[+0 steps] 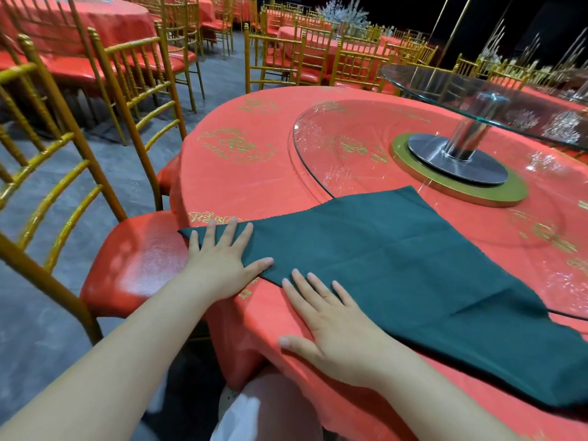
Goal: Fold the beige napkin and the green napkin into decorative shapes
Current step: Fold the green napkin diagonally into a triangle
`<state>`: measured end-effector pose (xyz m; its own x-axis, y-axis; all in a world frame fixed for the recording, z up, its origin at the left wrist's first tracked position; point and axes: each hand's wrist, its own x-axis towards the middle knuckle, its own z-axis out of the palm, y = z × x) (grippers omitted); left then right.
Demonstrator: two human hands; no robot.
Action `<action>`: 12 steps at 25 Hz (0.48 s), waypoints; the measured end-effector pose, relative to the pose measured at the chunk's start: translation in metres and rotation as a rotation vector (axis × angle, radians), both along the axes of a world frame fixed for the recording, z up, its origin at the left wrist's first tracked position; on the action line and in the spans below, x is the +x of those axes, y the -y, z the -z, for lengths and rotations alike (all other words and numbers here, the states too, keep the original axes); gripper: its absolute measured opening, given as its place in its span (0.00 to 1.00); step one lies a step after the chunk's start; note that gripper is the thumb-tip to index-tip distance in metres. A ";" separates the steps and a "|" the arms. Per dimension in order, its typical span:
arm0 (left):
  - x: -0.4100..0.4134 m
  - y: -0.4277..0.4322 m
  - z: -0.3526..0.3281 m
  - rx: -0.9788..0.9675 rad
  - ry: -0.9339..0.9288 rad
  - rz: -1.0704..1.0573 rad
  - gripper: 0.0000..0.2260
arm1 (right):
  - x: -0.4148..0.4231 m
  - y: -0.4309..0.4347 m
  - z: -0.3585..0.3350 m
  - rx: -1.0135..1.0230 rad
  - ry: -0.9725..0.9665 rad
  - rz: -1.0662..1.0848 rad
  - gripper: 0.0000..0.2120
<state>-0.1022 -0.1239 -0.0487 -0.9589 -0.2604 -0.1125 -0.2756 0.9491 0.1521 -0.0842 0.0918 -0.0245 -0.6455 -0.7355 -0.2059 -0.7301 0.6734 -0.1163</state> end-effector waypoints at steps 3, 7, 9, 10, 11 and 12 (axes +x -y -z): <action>-0.005 0.004 -0.006 0.004 0.066 -0.009 0.39 | 0.008 -0.032 -0.007 0.031 0.002 0.040 0.39; -0.005 0.008 -0.011 -0.022 0.173 0.014 0.43 | 0.025 -0.079 -0.010 -0.002 -0.096 0.090 0.34; -0.008 0.010 -0.018 -0.085 0.202 -0.009 0.44 | 0.031 -0.093 -0.014 -0.028 -0.066 0.121 0.33; -0.008 0.007 -0.021 -0.145 0.177 0.010 0.41 | 0.034 -0.097 -0.015 -0.022 0.016 0.143 0.34; -0.009 -0.001 -0.020 -0.188 0.078 0.093 0.36 | 0.036 -0.097 -0.017 -0.008 0.065 0.154 0.35; -0.010 -0.013 -0.017 -0.146 -0.096 0.255 0.31 | 0.036 -0.096 -0.018 -0.017 0.067 0.157 0.37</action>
